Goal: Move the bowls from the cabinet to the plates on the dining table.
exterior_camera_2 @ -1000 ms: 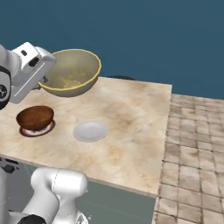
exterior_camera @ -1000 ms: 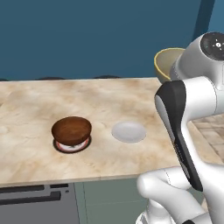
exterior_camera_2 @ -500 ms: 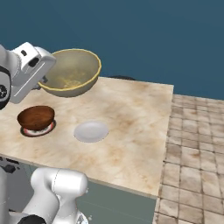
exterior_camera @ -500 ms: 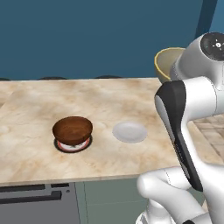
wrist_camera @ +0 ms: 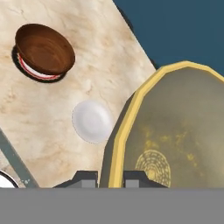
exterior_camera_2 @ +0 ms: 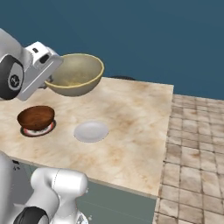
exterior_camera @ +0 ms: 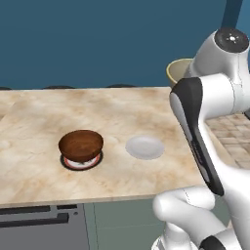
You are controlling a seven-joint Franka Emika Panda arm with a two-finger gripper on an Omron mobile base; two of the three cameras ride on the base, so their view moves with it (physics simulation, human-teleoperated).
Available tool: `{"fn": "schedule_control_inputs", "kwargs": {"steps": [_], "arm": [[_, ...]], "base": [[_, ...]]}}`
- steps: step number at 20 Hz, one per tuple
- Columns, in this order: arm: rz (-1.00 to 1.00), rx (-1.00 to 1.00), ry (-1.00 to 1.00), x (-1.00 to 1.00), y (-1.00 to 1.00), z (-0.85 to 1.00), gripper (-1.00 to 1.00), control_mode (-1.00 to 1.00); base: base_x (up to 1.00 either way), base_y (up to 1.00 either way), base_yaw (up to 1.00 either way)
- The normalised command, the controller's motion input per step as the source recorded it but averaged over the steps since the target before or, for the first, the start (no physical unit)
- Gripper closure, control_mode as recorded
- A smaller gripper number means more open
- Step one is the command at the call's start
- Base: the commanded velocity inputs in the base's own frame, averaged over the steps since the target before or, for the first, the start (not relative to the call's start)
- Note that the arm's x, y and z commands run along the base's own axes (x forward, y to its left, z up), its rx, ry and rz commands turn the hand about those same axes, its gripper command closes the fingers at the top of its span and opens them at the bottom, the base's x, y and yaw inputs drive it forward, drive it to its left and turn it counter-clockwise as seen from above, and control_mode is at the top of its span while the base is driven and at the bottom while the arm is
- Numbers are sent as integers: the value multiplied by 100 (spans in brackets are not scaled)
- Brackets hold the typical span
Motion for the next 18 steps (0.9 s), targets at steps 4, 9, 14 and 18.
{"fn": "schedule_control_inputs", "kwargs": {"steps": [4,9,14,18], "arm": [[2,0,15,29,0,-21,100,-100],[0,0,14,31,0,-37,100,-100],[0,-1,5,32,0,-50,100,-100],[1,-2,0,27,0,-49,100,-100]], "base": [[0,0,0],[0,0,0],[0,0,0],[0,0,0]]}}
